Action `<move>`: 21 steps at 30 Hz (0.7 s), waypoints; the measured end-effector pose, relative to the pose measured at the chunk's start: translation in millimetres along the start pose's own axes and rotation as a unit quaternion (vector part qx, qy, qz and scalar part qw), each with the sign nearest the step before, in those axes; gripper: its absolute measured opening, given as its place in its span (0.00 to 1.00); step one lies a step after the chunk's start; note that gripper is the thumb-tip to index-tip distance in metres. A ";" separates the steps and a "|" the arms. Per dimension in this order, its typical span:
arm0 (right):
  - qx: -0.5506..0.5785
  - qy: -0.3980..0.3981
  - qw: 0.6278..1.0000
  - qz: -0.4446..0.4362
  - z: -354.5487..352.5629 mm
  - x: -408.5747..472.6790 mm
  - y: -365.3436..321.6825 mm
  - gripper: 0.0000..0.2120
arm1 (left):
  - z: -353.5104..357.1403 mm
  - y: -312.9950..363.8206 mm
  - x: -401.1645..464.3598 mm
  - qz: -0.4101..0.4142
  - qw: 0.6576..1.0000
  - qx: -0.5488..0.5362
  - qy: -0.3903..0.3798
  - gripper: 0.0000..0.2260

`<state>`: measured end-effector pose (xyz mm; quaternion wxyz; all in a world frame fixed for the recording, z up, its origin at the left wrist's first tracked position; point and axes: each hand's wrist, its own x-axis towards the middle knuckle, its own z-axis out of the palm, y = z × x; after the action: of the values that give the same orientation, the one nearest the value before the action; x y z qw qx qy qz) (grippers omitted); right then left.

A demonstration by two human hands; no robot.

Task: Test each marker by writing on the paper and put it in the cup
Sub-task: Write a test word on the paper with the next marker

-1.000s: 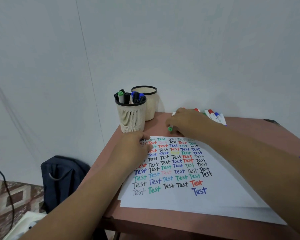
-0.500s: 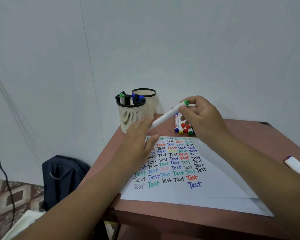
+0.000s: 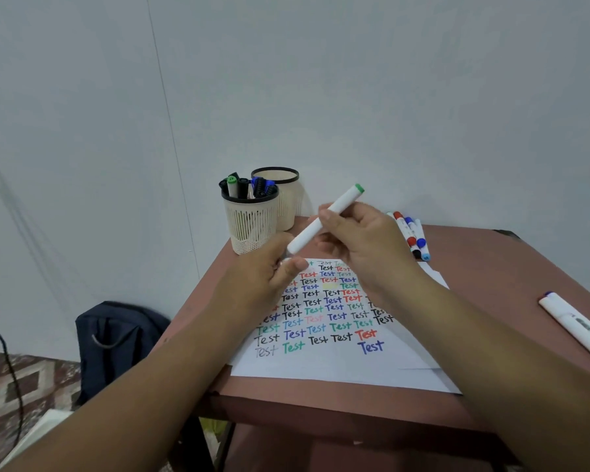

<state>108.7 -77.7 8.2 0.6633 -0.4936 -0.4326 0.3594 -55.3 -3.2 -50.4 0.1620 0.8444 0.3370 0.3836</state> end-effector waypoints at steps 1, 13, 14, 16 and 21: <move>-0.005 0.019 1.000 -0.009 -2.4 0.2 -3.8 0.05 | -0.3 0.0 -0.5 0.002 1.000 -0.007 -0.004 0.37; -0.007 0.079 0.993 0.086 -88.0 -49.0 8.4 0.16 | -13.3 30.6 -7.5 0.056 0.992 0.044 -0.102 0.15; -0.025 0.079 0.992 0.095 -91.3 -53.4 9.7 0.12 | -14.4 34.2 -7.8 0.062 0.991 0.042 -0.107 0.12; -0.039 0.078 0.991 0.098 -94.6 -60.3 11.2 0.09 | -11.7 33.1 -6.9 0.050 0.991 0.048 -0.116 0.19; -0.073 0.068 0.993 0.063 -91.7 -69.9 17.0 0.16 | -5.6 24.8 -3.5 -0.008 0.980 0.090 -0.179 0.25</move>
<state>167.3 -168.1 -36.2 0.6294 -0.5901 -0.3798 0.3338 -50.2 -23.4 -35.5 0.1463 0.9077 0.3428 0.1930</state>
